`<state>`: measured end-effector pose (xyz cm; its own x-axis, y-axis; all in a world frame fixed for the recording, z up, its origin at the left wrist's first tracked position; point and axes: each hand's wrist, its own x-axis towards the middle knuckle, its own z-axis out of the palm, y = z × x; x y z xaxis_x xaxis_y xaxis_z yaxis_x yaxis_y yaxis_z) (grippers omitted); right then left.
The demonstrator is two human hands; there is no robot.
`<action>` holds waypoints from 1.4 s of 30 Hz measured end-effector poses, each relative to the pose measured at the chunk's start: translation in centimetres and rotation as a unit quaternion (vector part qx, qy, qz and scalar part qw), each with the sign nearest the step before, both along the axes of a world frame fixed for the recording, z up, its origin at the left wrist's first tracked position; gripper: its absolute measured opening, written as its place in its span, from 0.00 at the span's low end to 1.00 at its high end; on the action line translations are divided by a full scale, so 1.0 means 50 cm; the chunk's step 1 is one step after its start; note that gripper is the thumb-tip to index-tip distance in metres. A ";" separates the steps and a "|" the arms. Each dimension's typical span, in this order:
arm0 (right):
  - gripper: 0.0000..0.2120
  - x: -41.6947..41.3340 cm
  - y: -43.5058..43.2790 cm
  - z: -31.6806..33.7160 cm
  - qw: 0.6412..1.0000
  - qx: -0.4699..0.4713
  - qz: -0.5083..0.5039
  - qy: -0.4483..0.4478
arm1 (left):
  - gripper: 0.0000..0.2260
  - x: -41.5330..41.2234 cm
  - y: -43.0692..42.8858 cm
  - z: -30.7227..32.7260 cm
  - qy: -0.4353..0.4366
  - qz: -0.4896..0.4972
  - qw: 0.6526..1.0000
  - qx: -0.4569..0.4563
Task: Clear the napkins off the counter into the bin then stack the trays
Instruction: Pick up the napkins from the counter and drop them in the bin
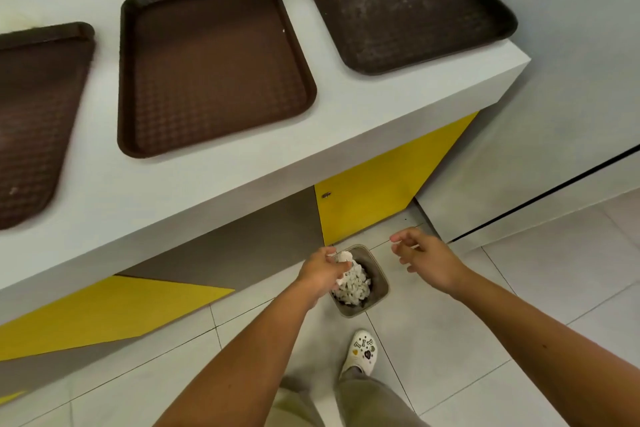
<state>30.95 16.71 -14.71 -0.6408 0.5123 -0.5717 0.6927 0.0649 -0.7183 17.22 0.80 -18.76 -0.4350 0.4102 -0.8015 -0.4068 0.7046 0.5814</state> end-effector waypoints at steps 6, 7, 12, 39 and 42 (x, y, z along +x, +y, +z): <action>0.08 -0.014 0.015 0.021 0.996 0.062 0.057 0.025 | 0.15 -0.004 -0.005 0.012 0.030 -0.008 1.000 -0.005; 0.08 -0.025 0.012 0.029 0.995 0.065 0.066 0.036 | 0.10 -0.008 -0.009 0.024 0.036 -0.007 0.999 0.006; 0.07 -0.095 -0.021 0.073 0.981 0.110 0.135 0.080 | 0.06 -0.042 -0.053 0.111 0.128 -0.024 0.988 0.077; 0.08 -0.704 -0.619 0.415 0.907 0.155 0.223 0.321 | 0.05 -0.535 -0.852 0.525 0.463 0.125 0.875 0.068; 0.11 -0.750 -0.673 0.406 0.912 0.140 0.201 0.329 | 0.05 -0.597 -0.905 0.527 0.466 0.142 0.872 0.052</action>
<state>-6.55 -16.94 5.57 -0.9662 0.2272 0.1220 -0.0028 0.4639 -0.8859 -12.64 -44.45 7.58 -0.9730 0.2305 -0.0103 0.1278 0.5757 0.8076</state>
